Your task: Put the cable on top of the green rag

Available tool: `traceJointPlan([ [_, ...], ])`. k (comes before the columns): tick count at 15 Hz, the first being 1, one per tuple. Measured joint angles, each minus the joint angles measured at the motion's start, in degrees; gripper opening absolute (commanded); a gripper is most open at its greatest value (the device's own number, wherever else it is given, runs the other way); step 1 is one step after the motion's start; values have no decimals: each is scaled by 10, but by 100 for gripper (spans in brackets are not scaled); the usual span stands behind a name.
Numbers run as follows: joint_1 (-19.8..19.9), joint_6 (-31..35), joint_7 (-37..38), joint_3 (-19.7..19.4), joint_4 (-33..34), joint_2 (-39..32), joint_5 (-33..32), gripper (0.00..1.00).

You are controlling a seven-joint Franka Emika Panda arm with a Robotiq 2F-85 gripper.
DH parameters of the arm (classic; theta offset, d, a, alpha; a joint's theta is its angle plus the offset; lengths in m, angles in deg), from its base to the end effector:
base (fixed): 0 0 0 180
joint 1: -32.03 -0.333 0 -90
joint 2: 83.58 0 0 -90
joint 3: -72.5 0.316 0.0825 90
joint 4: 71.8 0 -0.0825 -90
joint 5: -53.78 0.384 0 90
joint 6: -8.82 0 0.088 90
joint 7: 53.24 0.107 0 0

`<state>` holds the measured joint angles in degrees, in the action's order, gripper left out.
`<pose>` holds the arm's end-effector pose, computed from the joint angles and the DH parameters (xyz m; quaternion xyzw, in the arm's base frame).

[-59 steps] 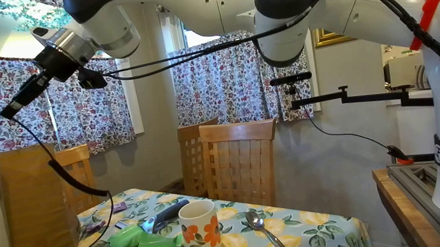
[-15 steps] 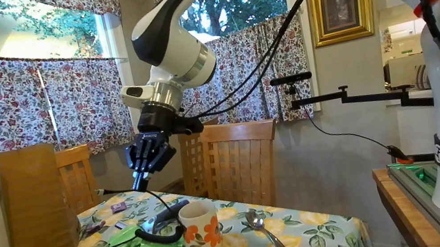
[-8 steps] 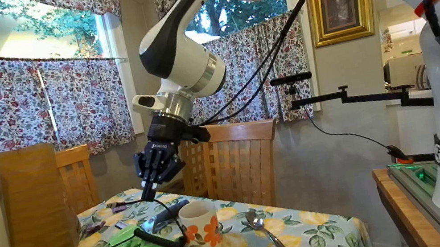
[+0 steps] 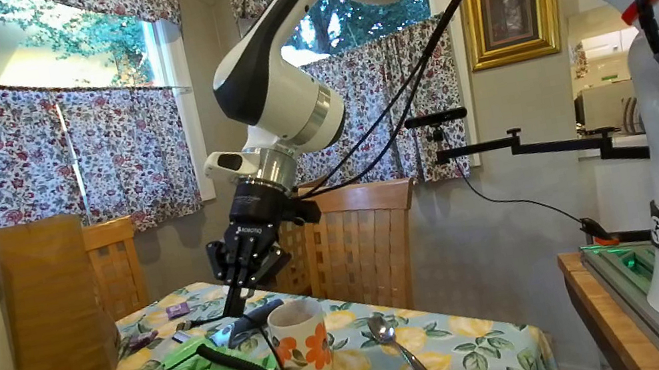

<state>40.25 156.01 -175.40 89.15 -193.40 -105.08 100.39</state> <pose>0.5774 0.0720 0.2434 -0.6794 -0.6793 -0.2449 0.1300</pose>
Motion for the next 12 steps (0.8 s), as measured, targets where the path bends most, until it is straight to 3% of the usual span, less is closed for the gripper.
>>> traceJointPlan([
  [12, -18, -92, -37, -38, -8, 3, -28, 1],
])
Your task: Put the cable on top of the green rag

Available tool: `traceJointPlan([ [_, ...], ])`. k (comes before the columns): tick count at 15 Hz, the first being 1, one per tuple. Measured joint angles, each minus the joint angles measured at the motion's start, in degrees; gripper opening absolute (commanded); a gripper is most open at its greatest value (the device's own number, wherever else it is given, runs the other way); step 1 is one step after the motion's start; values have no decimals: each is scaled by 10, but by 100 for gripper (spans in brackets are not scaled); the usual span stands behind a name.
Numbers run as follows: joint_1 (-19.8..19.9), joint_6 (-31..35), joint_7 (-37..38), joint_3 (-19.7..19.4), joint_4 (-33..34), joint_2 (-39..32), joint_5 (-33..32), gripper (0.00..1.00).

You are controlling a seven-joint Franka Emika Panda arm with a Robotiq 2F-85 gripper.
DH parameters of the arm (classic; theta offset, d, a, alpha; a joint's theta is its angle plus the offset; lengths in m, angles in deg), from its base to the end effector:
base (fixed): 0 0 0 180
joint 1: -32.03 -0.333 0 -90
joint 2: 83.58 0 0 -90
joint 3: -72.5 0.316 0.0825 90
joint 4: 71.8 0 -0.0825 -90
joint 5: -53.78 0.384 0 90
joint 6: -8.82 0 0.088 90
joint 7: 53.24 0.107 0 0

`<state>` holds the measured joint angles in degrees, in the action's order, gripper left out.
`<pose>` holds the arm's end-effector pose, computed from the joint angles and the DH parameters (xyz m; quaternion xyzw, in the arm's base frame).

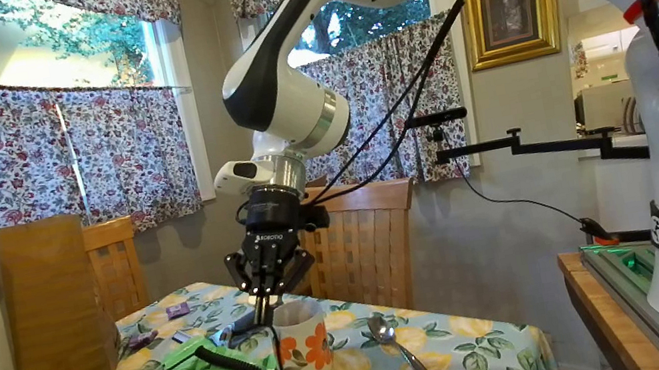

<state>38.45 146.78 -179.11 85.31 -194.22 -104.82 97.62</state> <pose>0.5608 0.0673 0.2285 -0.6381 -0.7175 -0.2111 0.1831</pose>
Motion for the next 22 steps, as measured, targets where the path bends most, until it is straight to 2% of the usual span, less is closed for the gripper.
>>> traceJointPlan([
  [5, -10, -21, -1, -10, 0, 3, -42, 1],
  [13, -18, -28, -1, -18, -3, 3, -145, 1],
  [18, -20, -25, -6, -14, -22, 3, -154, 1],
  [22, -29, -10, -6, -13, -48, 3, -186, 1],
])
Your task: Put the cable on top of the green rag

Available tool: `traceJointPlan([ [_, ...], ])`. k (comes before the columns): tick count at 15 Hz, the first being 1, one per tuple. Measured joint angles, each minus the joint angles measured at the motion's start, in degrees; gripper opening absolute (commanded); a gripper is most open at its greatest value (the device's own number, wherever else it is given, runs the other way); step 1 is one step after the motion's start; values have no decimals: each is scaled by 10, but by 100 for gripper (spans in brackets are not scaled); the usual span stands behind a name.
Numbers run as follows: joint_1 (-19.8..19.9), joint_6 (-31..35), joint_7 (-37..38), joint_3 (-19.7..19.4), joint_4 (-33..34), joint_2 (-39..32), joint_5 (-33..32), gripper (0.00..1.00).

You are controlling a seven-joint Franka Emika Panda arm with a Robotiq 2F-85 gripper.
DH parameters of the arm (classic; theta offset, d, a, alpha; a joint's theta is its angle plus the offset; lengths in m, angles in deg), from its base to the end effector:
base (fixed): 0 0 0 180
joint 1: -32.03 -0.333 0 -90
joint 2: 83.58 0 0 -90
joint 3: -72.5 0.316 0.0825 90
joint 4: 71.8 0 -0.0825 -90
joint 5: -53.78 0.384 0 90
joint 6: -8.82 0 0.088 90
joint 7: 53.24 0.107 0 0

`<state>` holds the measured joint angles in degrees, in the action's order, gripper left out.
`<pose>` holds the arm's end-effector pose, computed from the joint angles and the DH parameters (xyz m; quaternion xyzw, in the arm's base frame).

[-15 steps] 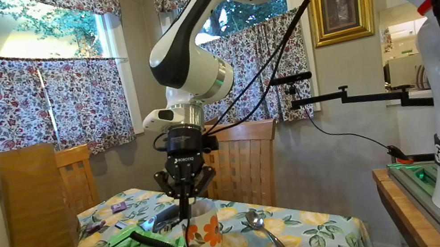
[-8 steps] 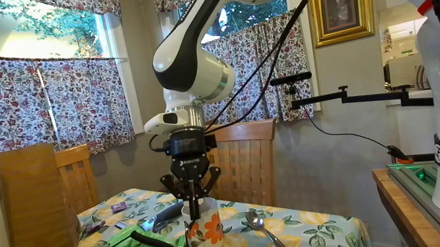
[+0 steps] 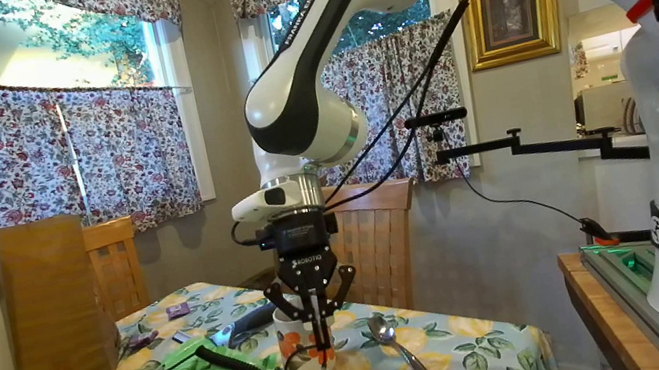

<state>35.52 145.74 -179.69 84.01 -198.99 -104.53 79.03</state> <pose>0.5240 0.0804 0.1986 -0.5356 -0.8217 -0.0953 0.1698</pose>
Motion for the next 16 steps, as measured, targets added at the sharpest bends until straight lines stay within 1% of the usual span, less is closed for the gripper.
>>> traceJointPlan([
  [5, -6, 14, 0, 0, -17, -1, -36, 1],
  [6, -6, 19, 0, 0, -20, -2, -45, 30],
  [7, -6, 26, 0, 0, -22, -3, -53, 32],
  [8, -6, 32, 1, 0, -24, -4, -61, 37],
  [9, -7, 40, 1, 0, -26, -7, -69, 46],
  [11, -7, 51, 2, 0, -27, -11, -81, 59],
  [16, -8, 53, 15, 8, -27, -11, -81, 97],
])
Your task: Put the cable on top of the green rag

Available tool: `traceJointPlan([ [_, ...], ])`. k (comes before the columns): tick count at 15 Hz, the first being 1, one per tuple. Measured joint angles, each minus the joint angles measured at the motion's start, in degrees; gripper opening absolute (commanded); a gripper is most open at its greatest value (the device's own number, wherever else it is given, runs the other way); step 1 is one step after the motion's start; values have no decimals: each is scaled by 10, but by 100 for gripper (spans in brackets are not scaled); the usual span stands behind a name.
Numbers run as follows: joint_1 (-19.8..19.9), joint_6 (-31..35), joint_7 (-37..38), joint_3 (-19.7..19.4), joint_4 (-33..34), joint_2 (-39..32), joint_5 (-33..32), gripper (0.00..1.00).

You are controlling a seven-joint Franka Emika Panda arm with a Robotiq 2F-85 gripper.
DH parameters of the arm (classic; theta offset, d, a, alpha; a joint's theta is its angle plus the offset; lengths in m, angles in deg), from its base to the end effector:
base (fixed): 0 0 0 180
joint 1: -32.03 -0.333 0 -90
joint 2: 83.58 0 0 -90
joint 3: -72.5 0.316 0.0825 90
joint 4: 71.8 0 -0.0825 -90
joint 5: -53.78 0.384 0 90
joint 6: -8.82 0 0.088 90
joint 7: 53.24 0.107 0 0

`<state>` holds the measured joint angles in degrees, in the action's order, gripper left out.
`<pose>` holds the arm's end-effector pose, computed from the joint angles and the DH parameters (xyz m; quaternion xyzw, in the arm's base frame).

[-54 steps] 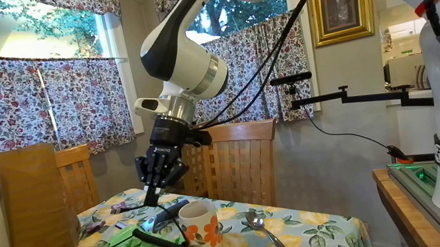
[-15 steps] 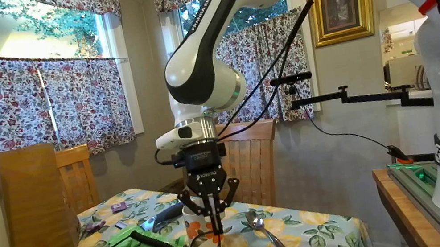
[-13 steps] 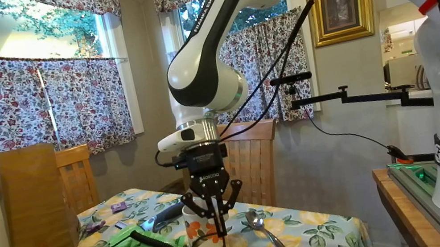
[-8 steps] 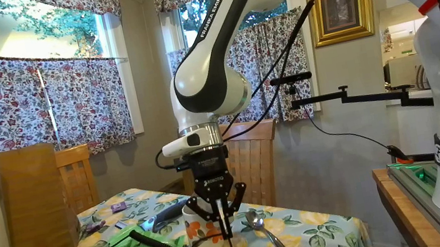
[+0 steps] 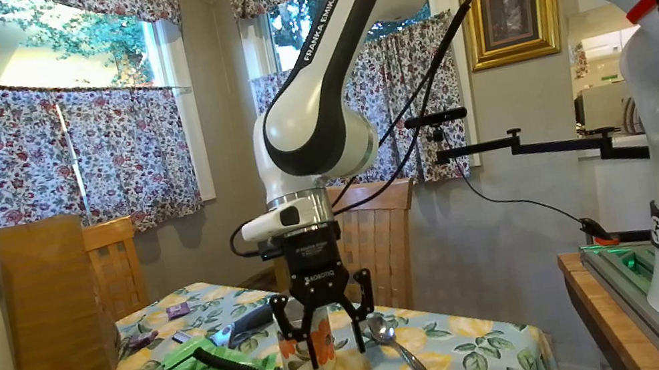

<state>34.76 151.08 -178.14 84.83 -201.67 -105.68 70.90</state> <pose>0.5107 0.0897 0.1787 -0.4981 -0.8545 -0.0579 0.1358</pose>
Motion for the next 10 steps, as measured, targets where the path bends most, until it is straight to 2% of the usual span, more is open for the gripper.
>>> traceJointPlan([
  [6, 1, -9, 26, 10, 13, 23, 5, 100],
  [8, 1, -25, 41, 6, 29, 38, 2, 100],
  [10, 0, -69, 60, -4, 56, 53, -12, 100],
])
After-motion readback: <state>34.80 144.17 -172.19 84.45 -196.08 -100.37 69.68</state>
